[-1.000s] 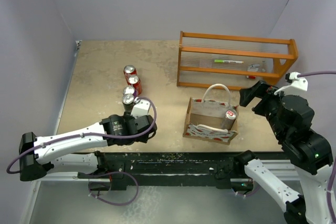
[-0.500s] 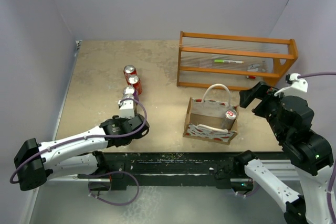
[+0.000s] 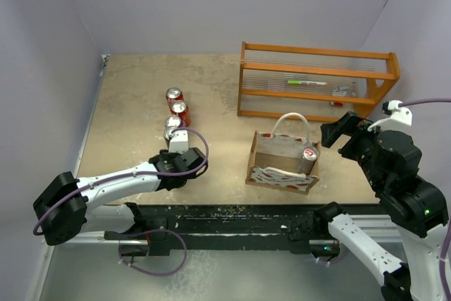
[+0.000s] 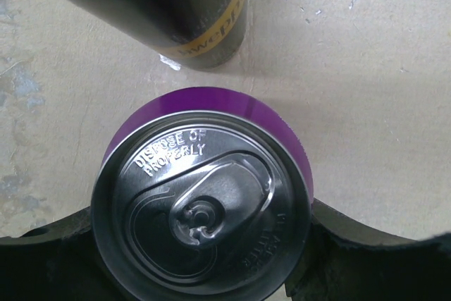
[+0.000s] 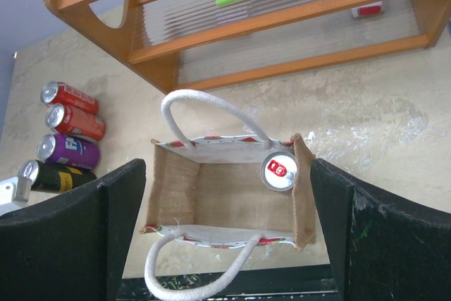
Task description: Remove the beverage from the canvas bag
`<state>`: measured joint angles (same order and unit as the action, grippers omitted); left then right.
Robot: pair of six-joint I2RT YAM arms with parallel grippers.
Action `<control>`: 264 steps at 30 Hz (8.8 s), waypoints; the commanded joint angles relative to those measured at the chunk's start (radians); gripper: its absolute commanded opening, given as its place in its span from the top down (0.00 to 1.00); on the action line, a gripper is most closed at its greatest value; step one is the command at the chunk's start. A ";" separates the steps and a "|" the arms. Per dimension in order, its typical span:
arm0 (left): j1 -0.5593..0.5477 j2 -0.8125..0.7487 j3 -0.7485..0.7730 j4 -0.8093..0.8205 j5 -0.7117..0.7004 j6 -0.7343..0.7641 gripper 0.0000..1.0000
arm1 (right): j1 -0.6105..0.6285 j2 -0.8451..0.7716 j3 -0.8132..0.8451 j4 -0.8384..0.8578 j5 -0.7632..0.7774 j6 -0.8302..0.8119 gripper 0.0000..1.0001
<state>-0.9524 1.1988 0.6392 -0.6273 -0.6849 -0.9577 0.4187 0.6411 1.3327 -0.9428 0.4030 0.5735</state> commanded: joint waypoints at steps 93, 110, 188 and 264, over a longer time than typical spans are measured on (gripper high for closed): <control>-0.168 0.845 1.017 0.428 0.942 0.684 0.37 | 0.002 -0.014 0.104 -0.132 0.107 0.039 0.00; -0.207 1.018 1.192 0.479 0.848 0.904 0.30 | 0.002 0.003 0.130 -0.149 0.118 -0.003 0.00; -0.209 -0.070 0.843 -0.072 0.275 0.732 1.00 | 0.002 -0.124 -0.035 -0.065 -0.022 0.219 0.01; -0.207 -0.210 0.042 -0.245 0.042 -0.350 0.01 | 0.002 -0.122 -0.116 -0.094 -0.046 0.238 0.00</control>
<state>-1.1610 1.0325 0.5983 -0.8028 -0.7265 -1.2984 0.4187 0.5434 1.2270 -1.0420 0.3664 0.8013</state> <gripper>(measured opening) 0.990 0.998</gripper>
